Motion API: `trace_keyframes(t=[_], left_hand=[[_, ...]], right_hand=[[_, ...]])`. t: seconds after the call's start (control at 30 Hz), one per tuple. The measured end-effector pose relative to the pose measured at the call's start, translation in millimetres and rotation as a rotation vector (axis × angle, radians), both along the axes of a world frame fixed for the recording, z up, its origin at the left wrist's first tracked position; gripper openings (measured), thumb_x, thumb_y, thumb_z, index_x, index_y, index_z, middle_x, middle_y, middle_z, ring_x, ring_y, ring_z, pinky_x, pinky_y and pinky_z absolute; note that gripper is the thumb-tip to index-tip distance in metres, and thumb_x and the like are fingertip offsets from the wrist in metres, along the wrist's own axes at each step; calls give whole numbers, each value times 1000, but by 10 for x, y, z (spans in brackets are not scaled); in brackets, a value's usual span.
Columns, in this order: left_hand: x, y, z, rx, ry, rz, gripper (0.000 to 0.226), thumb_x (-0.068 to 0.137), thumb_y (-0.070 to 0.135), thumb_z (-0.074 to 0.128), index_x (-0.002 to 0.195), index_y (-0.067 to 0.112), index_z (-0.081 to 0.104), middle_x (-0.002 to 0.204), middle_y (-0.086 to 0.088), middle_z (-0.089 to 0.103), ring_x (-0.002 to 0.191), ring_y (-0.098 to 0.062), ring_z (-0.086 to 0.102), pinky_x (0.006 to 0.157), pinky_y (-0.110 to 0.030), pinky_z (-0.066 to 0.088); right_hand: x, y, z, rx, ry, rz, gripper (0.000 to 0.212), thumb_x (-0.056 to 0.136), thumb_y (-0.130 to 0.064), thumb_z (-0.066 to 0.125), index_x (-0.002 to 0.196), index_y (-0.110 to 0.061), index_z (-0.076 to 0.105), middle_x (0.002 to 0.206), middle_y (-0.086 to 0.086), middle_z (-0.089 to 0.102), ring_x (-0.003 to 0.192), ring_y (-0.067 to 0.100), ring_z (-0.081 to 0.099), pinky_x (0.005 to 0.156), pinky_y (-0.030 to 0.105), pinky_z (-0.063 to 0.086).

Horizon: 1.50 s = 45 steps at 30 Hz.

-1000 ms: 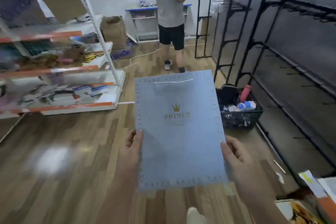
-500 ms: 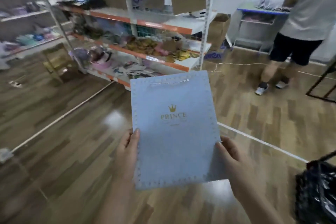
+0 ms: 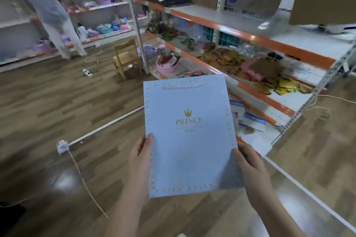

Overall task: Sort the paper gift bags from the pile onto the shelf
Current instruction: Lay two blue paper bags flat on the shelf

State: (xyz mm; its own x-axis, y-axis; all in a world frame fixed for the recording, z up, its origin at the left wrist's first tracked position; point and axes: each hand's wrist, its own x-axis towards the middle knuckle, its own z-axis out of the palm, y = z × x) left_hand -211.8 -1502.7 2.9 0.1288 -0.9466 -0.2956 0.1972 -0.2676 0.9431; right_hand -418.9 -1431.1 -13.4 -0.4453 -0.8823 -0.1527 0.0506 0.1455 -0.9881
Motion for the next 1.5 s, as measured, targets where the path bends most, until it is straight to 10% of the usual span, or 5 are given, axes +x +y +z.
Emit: trace_keyframes(t=[0.33,0.87,1.13,1.5], left_hand=[[-113,-2471,-58,28,45,63,25,92,28,57,68,23,65,70,6,70,76,-23,62,75,-40,47],[-420,-6480,118,48,18,99,20,95,30,52,80,23,64,83,-2,71,81,-26,64,84,-49,51],[-580,-8461,176,26,-4,-143,21,94,36,51,93,18,63,89,-9,71,80,-32,66,73,-41,49],[-1938,-10408,326,-141,-91,-536,12,95,29,51,101,25,61,93,2,66,84,-17,62,68,-29,47]], right_hand=[[-115,-2551,-70,49,-1,12,18,95,-22,47,90,-25,65,92,-5,67,92,22,60,74,33,43],[-438,-6660,105,70,-22,14,14,96,-22,45,95,-22,60,92,-14,60,70,-7,57,60,22,42],[-516,-8374,36,134,-89,-208,27,93,-30,51,117,-18,57,113,0,59,97,18,56,67,31,45],[-1376,-9421,420,90,-76,-592,10,92,-22,52,95,-27,60,98,-1,65,86,20,62,74,40,52]])
